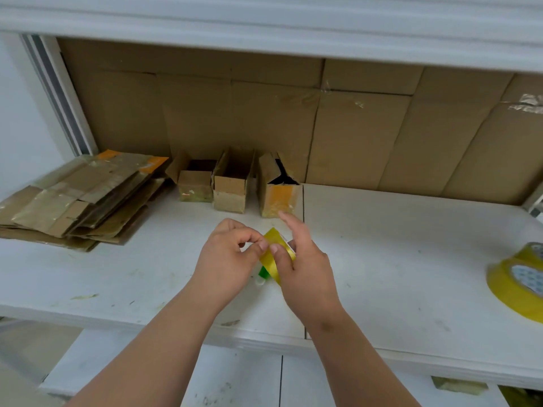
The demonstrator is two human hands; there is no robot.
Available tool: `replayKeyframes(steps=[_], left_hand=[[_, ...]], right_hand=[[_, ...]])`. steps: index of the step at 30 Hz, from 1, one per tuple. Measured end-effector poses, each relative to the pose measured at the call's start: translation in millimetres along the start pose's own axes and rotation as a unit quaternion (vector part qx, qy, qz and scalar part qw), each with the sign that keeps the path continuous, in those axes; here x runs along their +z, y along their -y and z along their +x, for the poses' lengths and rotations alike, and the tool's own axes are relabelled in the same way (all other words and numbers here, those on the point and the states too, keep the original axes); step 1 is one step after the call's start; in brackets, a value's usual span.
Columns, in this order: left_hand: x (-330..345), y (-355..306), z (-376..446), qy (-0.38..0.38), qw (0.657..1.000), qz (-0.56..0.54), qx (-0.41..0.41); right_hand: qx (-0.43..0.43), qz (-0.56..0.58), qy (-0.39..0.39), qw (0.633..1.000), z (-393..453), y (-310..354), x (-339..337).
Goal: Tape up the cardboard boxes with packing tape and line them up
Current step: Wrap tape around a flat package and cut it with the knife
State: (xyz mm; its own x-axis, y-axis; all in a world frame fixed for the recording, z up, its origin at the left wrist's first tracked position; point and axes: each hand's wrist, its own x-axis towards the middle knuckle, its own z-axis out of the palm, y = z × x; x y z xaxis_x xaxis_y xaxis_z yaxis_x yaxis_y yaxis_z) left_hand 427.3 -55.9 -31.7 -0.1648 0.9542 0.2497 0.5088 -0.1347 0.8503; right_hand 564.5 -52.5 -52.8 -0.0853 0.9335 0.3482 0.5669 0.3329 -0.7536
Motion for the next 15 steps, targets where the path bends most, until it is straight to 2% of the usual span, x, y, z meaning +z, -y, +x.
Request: replayKeyframes(steps=[5, 9, 11, 15], left_hand=[[30, -8, 5, 0.002, 0.999, -0.029, -0.037], [40, -8, 12, -0.036, 0.986, -0.101, -0.129], [45, -6, 16, -0.021, 0.986, -0.101, -0.135], [56, -3, 15, 0.019, 0.982, -0.101, -0.158]], right_hand=[[-0.067, -0.080, -0.061, 0.993, 12, -31, -21], [-0.067, -0.207, -0.113, 0.969, 16, -60, -31], [-0.053, -0.287, -0.097, 0.951, 14, -77, -33], [-0.028, -0.355, 0.004, 0.934, 5, -94, -25]])
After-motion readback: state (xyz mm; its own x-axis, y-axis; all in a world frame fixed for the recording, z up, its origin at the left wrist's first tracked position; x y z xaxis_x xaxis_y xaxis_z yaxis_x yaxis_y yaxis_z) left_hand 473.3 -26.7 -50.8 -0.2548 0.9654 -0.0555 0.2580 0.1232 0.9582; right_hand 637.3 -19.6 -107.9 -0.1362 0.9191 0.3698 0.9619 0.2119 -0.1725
